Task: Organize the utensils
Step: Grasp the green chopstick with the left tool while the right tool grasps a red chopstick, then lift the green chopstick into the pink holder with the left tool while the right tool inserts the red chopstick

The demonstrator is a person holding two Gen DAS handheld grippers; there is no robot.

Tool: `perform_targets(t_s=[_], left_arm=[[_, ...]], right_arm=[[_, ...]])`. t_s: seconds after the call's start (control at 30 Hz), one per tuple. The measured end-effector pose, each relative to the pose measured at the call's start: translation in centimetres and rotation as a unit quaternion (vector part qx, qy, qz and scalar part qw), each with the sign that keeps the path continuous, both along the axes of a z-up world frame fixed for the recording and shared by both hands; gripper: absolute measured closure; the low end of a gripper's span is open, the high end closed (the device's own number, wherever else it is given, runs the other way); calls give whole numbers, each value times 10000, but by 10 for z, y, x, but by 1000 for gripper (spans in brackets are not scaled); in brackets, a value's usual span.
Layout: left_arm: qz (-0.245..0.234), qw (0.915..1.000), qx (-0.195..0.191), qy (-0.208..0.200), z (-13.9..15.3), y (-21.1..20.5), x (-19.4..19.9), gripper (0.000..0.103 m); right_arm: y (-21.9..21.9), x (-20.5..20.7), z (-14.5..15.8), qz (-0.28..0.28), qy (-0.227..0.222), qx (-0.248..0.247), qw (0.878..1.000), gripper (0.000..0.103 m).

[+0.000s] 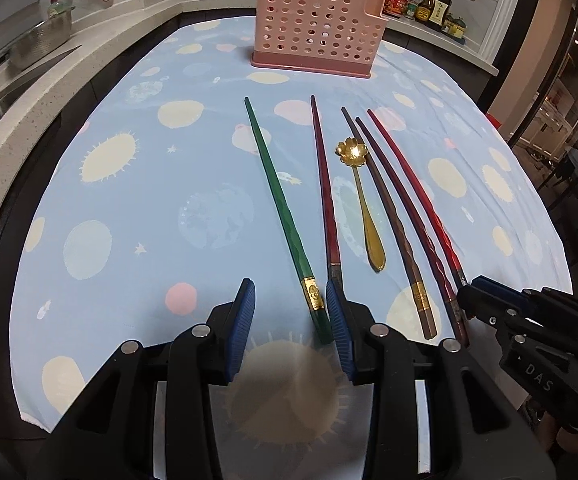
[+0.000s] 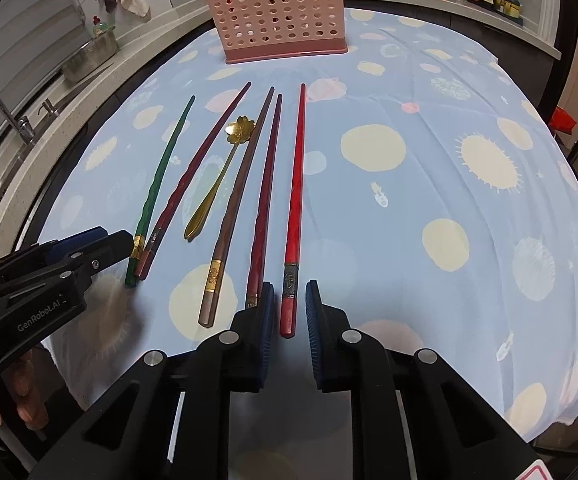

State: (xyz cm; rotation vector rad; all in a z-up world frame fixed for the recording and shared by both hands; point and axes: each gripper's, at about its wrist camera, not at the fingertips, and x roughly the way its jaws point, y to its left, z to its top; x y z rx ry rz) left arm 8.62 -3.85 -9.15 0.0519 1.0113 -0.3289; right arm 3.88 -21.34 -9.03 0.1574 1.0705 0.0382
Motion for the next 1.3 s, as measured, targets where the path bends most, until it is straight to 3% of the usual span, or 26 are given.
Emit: perform_targets(t_s=[0.87, 1.2, 1.3], left_arm=[[179, 9997, 147, 13, -9, 10, 4, 69], [129, 9999, 38, 28, -9, 14, 3, 94], [120, 9999, -29, 55, -9, 15, 3, 96]], right_arm=[[-2, 1, -6, -38, 8, -79, 10000, 91], [-3, 1, -6, -86, 0, -38, 10000, 96], [-3, 0, -5, -91, -25, -24, 10000, 96]])
